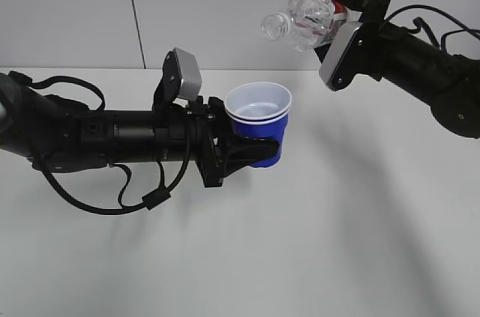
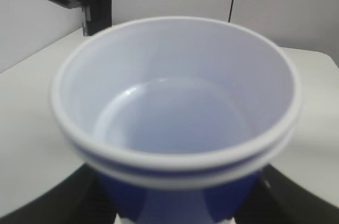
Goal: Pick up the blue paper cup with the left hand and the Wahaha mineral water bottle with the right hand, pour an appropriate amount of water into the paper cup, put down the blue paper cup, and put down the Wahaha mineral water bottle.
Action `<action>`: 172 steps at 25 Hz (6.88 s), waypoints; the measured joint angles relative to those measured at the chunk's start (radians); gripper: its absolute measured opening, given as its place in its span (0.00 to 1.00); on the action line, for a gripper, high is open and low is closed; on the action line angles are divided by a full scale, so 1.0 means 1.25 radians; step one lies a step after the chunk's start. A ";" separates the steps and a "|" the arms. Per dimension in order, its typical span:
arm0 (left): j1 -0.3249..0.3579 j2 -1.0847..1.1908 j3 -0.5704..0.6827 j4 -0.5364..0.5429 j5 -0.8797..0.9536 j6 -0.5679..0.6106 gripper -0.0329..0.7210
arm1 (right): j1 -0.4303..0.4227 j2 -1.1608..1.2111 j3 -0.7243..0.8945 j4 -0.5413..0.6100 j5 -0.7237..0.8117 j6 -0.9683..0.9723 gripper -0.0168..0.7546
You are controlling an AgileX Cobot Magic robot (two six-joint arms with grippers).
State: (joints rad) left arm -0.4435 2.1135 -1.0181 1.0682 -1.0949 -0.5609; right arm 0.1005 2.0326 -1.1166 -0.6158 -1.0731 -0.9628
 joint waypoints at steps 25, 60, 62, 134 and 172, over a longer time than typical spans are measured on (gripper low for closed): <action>0.000 0.000 -0.021 -0.029 0.096 0.000 0.62 | 0.000 0.000 0.000 -0.018 -0.001 -0.095 0.65; 0.000 0.000 -0.021 0.024 0.096 0.000 0.62 | 0.000 0.000 0.000 -0.026 -0.002 -0.173 0.65; 0.000 0.000 -0.021 0.025 0.096 0.000 0.62 | 0.000 0.000 0.000 -0.027 -0.002 -0.175 0.65; 0.000 0.002 -0.021 0.033 0.096 0.000 0.62 | 0.000 0.000 -0.001 -0.040 0.000 -0.199 0.65; 0.000 0.006 -0.021 -0.081 0.062 0.011 0.62 | 0.000 0.000 -0.001 -0.043 0.000 -0.100 0.65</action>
State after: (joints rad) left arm -0.4435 2.1206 -1.0445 0.9666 -1.0177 -0.5469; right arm 0.1005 2.0326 -1.1174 -0.6693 -1.0736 -1.0881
